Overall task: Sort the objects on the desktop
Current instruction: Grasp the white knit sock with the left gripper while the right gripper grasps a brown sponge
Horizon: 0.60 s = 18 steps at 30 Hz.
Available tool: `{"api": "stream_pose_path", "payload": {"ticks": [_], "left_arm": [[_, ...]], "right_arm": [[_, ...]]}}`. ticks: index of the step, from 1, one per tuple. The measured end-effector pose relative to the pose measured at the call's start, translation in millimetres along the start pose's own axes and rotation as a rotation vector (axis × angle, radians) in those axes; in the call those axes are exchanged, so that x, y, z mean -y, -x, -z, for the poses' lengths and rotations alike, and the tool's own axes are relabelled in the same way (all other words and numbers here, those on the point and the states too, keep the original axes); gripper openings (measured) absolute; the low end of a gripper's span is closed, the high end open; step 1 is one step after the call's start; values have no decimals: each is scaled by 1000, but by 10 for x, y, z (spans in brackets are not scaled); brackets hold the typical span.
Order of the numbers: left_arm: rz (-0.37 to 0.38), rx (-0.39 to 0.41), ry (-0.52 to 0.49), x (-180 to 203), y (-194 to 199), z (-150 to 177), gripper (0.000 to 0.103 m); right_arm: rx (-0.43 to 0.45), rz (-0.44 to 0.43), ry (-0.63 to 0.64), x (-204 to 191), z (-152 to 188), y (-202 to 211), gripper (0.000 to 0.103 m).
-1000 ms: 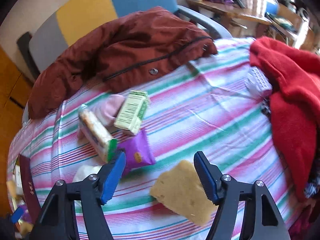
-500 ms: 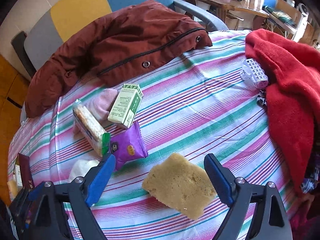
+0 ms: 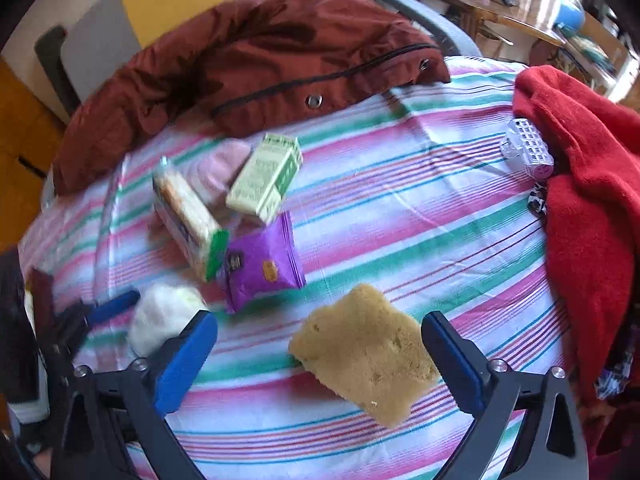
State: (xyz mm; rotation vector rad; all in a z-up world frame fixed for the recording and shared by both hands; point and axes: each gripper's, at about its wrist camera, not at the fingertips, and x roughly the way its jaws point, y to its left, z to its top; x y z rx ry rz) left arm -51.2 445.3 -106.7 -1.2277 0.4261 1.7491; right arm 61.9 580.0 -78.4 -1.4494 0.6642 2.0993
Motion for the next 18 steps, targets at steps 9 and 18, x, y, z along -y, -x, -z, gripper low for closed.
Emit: {"api": "stream_pose_path", "payload": {"ticks": [9, 18], "left_arm": [[40, 27, 16, -55, -8, 27, 81], [25, 59, 10, -40, 45, 54, 55]], "right_arm": [[-59, 69, 34, -42, 35, -135, 103], [-70, 175, 89, -57, 56, -198, 75]]}}
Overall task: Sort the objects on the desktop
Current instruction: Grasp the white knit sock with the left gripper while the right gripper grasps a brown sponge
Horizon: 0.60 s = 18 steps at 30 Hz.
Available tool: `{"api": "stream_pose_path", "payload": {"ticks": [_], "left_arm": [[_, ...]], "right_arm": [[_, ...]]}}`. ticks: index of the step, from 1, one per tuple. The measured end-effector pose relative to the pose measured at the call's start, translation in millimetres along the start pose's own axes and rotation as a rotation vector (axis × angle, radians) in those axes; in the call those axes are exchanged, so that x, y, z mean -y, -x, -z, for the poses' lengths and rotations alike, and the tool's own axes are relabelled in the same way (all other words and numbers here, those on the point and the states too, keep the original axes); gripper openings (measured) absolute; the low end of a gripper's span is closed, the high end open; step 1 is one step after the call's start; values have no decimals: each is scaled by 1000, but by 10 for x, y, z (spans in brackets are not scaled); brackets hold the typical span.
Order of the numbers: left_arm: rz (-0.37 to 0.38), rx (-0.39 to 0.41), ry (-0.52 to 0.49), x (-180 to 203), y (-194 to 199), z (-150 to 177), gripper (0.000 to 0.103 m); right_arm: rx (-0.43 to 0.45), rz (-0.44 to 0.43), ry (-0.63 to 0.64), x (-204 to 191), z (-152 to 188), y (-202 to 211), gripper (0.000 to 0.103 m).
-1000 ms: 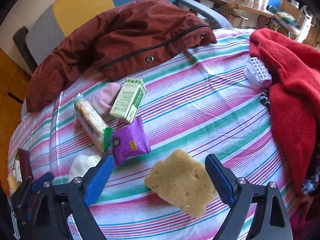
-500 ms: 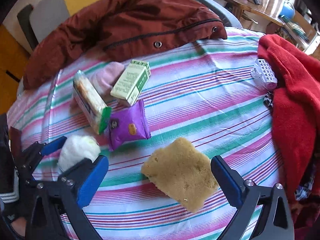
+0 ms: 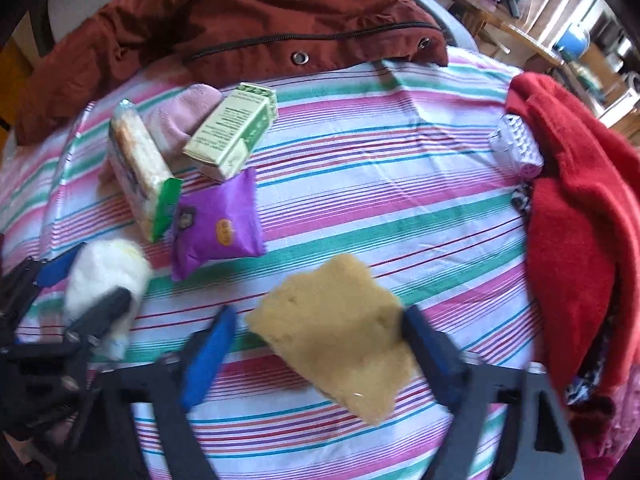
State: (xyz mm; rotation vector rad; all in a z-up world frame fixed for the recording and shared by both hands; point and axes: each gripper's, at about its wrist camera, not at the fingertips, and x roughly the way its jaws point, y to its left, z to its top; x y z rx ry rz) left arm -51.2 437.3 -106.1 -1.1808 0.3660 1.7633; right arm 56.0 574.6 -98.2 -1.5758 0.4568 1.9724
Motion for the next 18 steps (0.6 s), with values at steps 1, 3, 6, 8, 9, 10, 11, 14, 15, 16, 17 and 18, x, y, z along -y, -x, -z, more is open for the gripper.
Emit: {"api": "stream_pose_path", "payload": {"ticks": [1, 3, 6, 8, 9, 10, 11, 14, 15, 16, 17, 18], "left_arm": [[-12, 8, -8, 14, 18, 6, 53], [-46, 21, -34, 44, 54, 43, 53], [-38, 24, 1, -41, 112, 98, 53], [-42, 30, 33, -114, 179, 159, 53], [-51, 35, 37, -129, 210, 192, 53], [-61, 40, 37, -145, 251, 237, 53], [-69, 44, 39, -163, 286, 280, 53], [-101, 56, 45, -217, 390, 404, 53], [-117, 60, 44, -228, 427, 445, 53], [-127, 61, 41, -231, 452, 473, 53], [-142, 65, 34, -234, 477, 507, 53], [-153, 68, 29, -234, 492, 531, 53]], "right_arm": [[2, -4, 1, 7, -1, 2, 73], [11, -6, 7, 10, -3, 15, 71], [26, -13, -2, 30, -22, 32, 67], [40, -26, -18, 66, -31, 58, 65], [46, -30, -21, 94, -12, 70, 65], [52, -33, -25, 102, -37, 82, 65], [60, -40, -29, 110, -28, 87, 65], [80, -59, -20, 63, -32, 93, 65], [78, -61, -15, 49, -31, 89, 65], [77, -61, -11, 46, -36, 72, 65], [75, -60, -4, 38, -32, 58, 65], [77, -57, 1, 25, -31, 57, 65]]}}
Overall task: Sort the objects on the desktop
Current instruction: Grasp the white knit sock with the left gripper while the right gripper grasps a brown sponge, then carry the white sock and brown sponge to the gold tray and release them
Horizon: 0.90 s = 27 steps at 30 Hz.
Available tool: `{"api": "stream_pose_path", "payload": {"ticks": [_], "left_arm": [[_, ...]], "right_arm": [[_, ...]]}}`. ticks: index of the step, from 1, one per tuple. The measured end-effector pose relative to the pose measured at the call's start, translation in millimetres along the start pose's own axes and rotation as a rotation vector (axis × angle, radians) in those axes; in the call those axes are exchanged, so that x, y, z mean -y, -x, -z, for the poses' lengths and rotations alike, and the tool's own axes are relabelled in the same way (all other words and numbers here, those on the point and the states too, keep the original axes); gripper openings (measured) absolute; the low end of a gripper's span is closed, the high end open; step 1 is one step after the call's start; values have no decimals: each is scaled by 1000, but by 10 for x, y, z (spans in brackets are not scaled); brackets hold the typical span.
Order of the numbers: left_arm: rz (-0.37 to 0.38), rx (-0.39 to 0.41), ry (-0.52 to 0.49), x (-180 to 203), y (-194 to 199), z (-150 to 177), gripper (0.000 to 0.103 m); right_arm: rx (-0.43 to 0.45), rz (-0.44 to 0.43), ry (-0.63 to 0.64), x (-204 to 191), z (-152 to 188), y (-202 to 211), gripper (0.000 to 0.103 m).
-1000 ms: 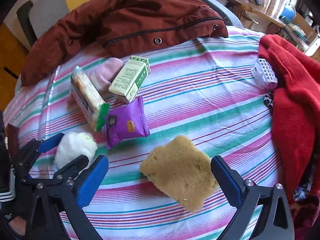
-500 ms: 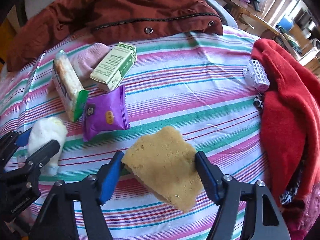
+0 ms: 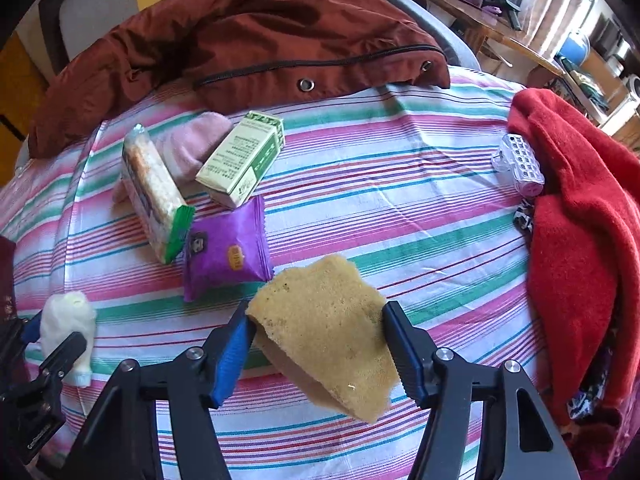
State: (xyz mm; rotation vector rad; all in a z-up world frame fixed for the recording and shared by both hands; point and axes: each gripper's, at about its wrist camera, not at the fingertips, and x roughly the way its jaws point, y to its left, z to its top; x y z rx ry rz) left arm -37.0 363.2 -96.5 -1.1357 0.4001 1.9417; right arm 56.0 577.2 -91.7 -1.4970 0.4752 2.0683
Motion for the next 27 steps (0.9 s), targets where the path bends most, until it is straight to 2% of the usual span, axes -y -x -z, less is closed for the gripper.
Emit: {"api": "stream_pose_path", "payload": {"ticks": [7, 22, 27], "left_arm": [[-71, 54, -6, -65, 333, 180, 53], [-154, 205, 38, -296, 1238, 443, 53], [-174, 237, 51, -361, 1469, 542, 53]], "right_arm": [[64, -63, -11, 31, -26, 98, 65], [137, -77, -41, 18, 23, 250, 65], [209, -83, -33, -26, 28, 368, 65]]}}
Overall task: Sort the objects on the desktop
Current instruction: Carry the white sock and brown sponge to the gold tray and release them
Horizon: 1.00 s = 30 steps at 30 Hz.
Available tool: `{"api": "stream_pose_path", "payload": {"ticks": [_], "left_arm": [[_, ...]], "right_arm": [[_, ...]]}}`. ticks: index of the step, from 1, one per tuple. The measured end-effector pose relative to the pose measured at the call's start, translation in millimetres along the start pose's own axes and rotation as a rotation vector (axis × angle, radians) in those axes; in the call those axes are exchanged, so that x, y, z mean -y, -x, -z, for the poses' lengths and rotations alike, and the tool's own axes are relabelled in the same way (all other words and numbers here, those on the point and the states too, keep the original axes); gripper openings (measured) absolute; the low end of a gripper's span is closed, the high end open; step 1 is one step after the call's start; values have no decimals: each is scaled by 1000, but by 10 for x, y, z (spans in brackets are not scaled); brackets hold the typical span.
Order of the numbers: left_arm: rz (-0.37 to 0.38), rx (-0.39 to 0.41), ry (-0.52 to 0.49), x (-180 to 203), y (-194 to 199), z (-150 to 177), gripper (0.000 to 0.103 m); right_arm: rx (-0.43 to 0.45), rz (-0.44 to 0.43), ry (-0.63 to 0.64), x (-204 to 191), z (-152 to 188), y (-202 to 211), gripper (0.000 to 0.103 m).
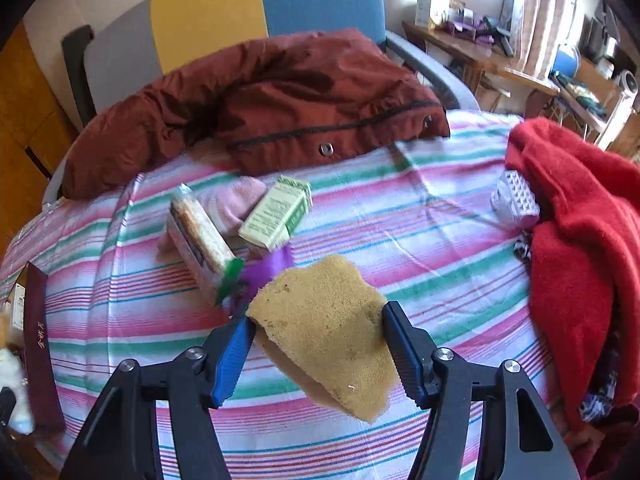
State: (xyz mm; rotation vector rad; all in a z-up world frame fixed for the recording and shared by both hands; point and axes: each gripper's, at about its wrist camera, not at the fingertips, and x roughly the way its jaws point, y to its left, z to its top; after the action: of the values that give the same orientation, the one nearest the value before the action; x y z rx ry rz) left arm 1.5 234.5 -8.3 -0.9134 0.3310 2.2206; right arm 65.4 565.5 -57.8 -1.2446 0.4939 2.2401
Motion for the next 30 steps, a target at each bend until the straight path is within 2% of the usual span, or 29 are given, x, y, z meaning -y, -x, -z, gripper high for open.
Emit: {"api": "stream_pose_path", "payload": {"ticks": [10, 19, 23, 30], "left_arm": [[-55, 46, 46, -313, 379, 89, 53], [-116, 72, 95, -645, 619, 215, 53], [-132, 82, 122, -770, 696, 265, 53], [-152, 89, 174, -980, 778, 355, 53]], "right_arm": [[76, -30, -5, -101, -25, 115, 65], [100, -110, 89, -619, 64, 425, 65], [110, -194, 147, -1003, 185, 627, 65], [110, -394, 229, -1782, 442, 938, 66]]}}
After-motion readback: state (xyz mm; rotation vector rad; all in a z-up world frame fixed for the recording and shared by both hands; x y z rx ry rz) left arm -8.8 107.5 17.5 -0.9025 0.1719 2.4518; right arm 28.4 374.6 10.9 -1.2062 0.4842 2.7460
